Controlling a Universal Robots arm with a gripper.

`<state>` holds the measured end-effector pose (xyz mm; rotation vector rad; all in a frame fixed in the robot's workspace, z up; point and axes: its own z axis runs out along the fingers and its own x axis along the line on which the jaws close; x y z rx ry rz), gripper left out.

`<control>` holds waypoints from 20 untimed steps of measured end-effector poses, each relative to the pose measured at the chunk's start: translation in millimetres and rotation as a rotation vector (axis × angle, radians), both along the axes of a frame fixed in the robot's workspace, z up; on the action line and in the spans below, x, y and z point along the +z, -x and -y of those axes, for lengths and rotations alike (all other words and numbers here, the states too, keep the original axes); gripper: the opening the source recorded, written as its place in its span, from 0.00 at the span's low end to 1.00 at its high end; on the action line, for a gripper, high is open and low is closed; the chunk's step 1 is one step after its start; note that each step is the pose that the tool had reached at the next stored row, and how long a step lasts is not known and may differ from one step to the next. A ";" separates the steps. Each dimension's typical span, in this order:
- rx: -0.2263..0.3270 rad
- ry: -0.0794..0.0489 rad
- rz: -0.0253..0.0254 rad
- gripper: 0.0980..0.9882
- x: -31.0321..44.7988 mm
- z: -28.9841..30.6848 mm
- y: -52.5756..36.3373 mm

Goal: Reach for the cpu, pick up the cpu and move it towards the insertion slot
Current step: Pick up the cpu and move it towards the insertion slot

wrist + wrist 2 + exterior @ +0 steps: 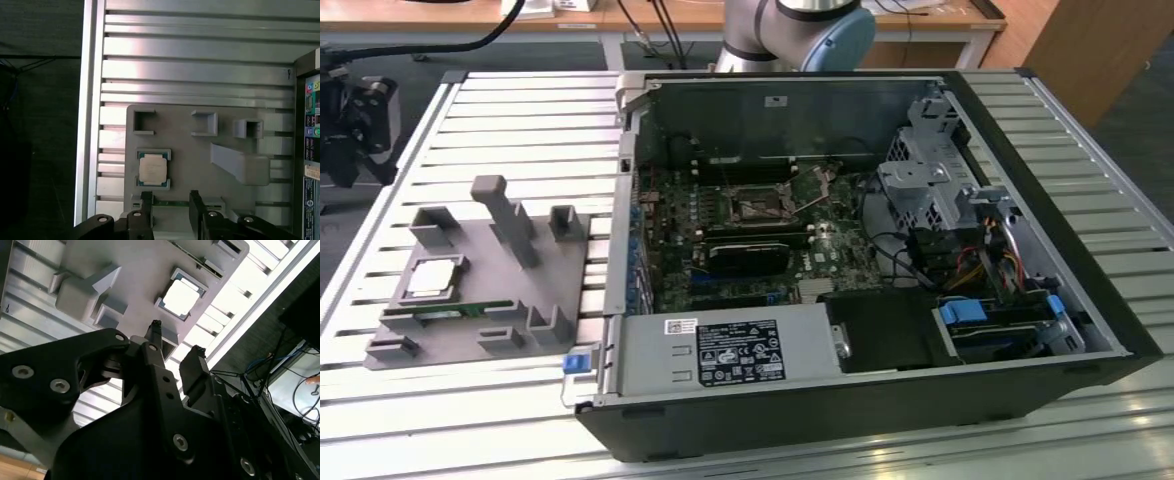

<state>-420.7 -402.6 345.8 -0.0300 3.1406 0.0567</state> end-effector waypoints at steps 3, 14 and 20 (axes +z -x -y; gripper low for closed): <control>0.000 0.000 0.0000 0.41 -2.9 0.3 0.0; 0.000 0.000 0.0000 0.55 -13.3 0.8 0.2; 0.000 0.000 0.0000 0.55 -18.8 0.9 0.3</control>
